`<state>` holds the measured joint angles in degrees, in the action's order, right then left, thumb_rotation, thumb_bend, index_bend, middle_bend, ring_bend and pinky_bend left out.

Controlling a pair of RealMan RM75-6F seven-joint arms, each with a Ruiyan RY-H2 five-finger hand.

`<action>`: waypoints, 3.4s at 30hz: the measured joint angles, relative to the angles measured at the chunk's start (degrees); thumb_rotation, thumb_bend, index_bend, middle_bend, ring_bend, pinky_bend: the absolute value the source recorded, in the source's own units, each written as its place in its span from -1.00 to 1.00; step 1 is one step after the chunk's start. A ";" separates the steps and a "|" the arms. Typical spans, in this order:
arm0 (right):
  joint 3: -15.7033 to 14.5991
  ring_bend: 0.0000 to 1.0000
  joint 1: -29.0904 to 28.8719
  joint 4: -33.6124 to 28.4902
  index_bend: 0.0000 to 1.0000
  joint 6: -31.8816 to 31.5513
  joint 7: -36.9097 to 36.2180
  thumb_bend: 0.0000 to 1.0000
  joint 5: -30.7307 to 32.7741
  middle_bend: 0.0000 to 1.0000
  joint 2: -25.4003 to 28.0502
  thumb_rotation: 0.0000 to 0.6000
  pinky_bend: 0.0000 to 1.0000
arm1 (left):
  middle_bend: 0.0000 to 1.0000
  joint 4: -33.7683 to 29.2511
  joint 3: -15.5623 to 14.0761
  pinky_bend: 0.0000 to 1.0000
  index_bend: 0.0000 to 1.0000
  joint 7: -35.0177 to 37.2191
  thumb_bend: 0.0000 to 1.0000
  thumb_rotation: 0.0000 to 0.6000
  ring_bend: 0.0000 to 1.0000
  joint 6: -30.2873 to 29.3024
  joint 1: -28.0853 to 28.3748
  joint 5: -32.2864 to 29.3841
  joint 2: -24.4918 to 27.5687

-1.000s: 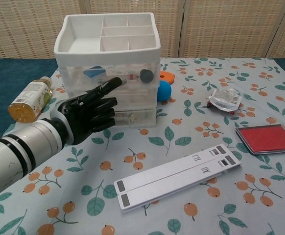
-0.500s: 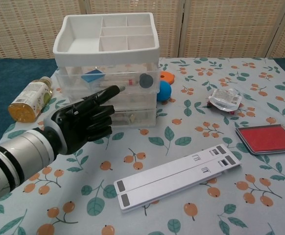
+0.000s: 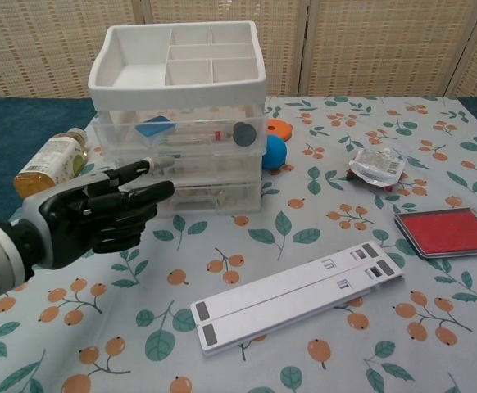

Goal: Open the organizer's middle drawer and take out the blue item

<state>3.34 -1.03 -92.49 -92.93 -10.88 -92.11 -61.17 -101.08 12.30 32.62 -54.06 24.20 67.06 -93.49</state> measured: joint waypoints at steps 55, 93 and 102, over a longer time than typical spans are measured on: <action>0.11 -0.94 -0.13 -1.17 -1.00 -0.03 1.16 -0.34 -0.23 -0.72 1.40 1.00 -0.92 | 0.76 -1.70 -4.47 1.00 -0.27 -37.87 -0.41 1.00 1.00 -6.43 6.39 10.31 19.13; 0.72 -0.93 0.01 -3.18 -1.00 -1.19 2.55 -0.34 -0.60 -0.72 3.51 1.00 -0.92 | 0.79 -4.68 -7.45 1.00 -0.31 -38.07 -0.41 1.00 1.00 -15.65 3.83 19.63 23.30; 1.46 -0.93 -0.36 -5.75 -1.00 -1.96 4.05 -0.34 -1.73 -0.72 6.36 1.00 -0.92 | 0.79 1.84 -3.55 1.00 -0.25 -37.89 -0.41 1.00 1.00 -15.88 9.33 28.96 26.21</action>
<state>4.80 -1.39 -98.23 -94.88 -6.82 -93.84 -54.82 -99.23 8.75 -5.27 -69.94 33.53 96.02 -67.28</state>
